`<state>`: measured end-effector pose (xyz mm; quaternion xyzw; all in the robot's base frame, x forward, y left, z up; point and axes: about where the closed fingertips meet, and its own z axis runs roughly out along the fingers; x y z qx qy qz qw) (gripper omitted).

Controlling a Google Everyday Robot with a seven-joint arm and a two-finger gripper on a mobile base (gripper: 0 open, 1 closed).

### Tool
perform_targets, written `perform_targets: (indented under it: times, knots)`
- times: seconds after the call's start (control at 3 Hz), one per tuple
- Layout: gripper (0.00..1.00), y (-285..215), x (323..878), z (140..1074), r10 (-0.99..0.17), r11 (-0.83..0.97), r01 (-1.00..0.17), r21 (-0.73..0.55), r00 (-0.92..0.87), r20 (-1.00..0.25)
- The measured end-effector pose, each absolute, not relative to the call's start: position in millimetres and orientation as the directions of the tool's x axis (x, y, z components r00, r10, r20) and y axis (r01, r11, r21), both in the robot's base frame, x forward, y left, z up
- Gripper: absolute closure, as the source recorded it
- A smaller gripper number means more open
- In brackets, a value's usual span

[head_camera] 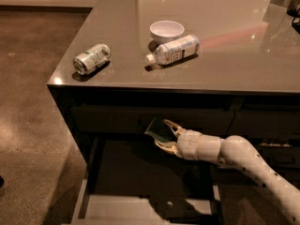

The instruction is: Pick sponge from middle drawer and place on counter

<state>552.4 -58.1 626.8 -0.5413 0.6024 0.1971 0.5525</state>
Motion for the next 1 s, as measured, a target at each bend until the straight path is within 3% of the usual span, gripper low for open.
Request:
perform_targets:
  times: [1.0]
  knots:
    - [1.0, -113, 523, 738, -0.418, 0.184, -0.857, -0.481, 0.374, -0.828]
